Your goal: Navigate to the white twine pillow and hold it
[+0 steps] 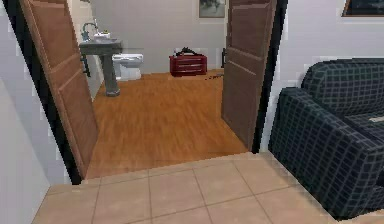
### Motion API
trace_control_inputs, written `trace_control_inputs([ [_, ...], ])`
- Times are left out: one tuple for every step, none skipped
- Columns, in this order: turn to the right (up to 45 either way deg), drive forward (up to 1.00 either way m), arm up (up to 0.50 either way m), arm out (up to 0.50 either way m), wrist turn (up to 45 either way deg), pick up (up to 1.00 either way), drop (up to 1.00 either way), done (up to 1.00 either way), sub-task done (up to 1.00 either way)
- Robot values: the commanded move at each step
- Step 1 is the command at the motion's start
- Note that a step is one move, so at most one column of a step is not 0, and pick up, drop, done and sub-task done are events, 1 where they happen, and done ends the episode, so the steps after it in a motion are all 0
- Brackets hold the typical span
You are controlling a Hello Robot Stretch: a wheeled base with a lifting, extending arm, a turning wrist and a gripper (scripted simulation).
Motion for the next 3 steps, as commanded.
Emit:
trace_control_inputs([
  [-6.0,0.00,0.00,0.00,0.0,0.00,0.00,0.00,0.00],
  [0.0,1.00,0.00,0.00,0.0,0.00,0.00,0.00,0.00],
  [-3.0,0.00,0.00,0.00,0.0,0.00,0.00,0.00,0.00],
])
